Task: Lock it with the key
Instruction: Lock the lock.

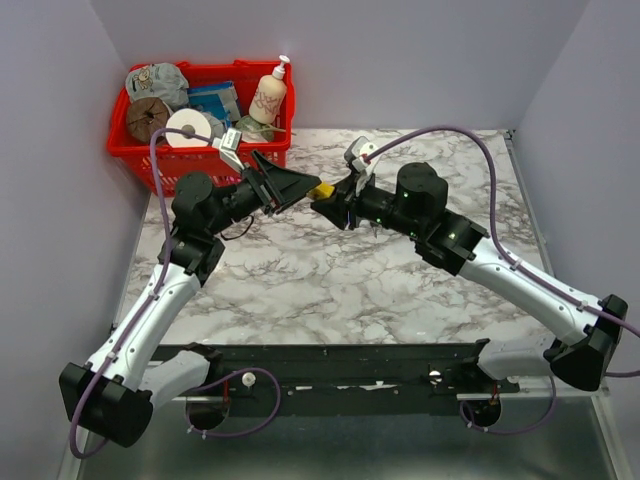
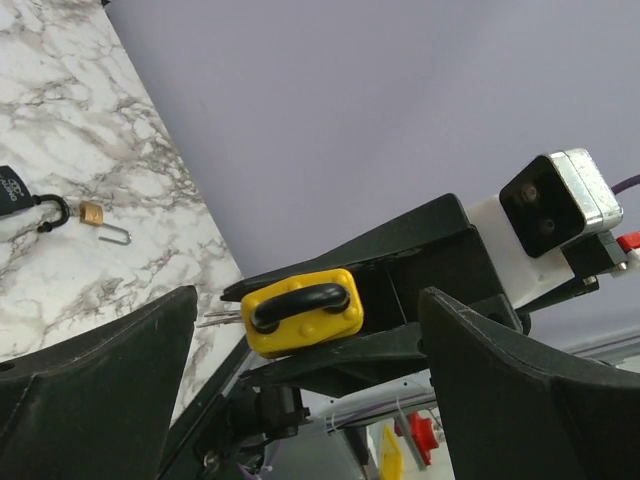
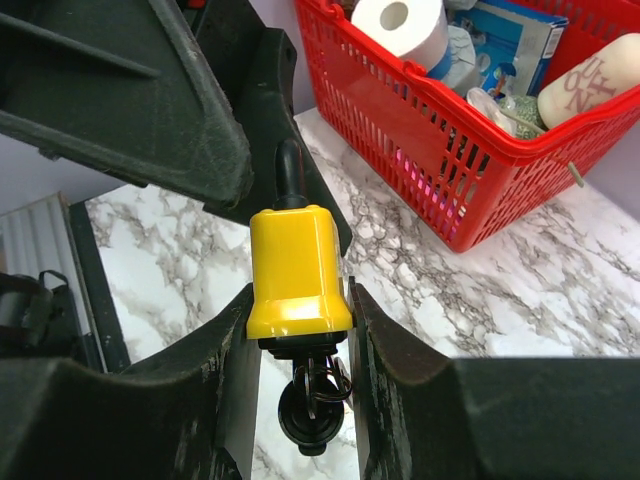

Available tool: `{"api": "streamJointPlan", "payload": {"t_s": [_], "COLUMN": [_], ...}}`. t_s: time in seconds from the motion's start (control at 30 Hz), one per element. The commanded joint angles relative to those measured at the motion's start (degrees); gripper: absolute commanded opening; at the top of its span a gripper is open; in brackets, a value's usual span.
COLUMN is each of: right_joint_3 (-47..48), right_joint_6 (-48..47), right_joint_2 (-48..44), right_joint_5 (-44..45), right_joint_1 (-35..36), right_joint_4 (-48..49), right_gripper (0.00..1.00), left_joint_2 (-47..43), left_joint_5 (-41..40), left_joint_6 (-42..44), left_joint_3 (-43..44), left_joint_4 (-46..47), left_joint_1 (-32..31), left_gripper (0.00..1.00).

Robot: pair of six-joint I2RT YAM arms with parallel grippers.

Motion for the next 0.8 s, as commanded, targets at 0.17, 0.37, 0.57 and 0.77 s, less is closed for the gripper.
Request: {"api": "streamJointPlan", "payload": {"t_s": [0.17,0.37,0.57,0.77], "right_joint_3": [3.78,4.05,3.34,2.47], "right_joint_6": [-2.87,-3.4,-3.57,-4.01], "right_joint_2": [2.68,3.3,3.13,2.6], "right_joint_5": [10.54,10.72,10.1,10.72], "right_joint_1": [2.32,3.02,4.07,4.16], "right_joint_4": [7.72,8.08,8.16,8.16], "right_gripper": [0.01,0.01,0.01,0.01], "left_joint_2": [-0.97,-0.97,-0.01,0.87], "left_joint_5": [-3.02,-3.63,-4.25,-4.42], "left_joint_6": [-2.38,-2.29,-2.55,-3.25], "left_joint_3": [-2.15,-2.94,-3.12,-2.42], "left_joint_4": [-0.43,-0.35,0.09,1.84], "left_joint_1": [-1.49,-1.84,-1.84,-1.84], "left_gripper": [0.89,0.75,0.73,0.72]}}
